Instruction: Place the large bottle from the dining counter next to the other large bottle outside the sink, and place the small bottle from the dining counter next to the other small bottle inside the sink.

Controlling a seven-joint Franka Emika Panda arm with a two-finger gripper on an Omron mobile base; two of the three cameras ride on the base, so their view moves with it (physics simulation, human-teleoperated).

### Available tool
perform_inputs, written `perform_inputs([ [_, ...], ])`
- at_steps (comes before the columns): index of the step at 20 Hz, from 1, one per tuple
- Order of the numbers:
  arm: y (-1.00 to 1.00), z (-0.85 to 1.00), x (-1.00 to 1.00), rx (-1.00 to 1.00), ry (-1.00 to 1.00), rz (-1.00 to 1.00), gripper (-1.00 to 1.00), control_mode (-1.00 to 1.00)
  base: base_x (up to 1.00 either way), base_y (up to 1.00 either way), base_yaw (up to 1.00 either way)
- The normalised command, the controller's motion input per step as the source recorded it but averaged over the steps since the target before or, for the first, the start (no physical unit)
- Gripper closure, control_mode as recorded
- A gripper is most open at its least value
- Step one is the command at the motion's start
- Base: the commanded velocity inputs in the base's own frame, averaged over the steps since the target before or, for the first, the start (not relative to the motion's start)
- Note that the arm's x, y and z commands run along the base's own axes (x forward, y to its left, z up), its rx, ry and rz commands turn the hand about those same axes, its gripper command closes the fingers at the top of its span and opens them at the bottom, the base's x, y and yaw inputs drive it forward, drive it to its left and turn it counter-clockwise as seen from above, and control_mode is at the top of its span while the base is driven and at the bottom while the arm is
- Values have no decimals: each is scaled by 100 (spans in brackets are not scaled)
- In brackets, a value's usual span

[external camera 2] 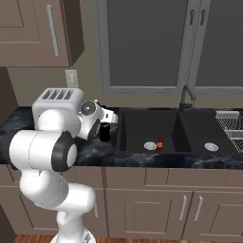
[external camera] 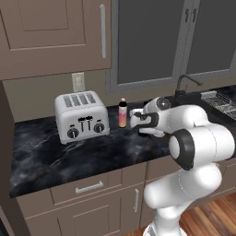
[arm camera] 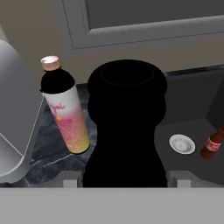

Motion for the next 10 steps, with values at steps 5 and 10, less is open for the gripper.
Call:
perform_inputs([
  [5,0,-2,4,0,0,0,100,-100,0,0,0],
  [10,0,-14,0,0,0,0,100,-100,0,0,0],
])
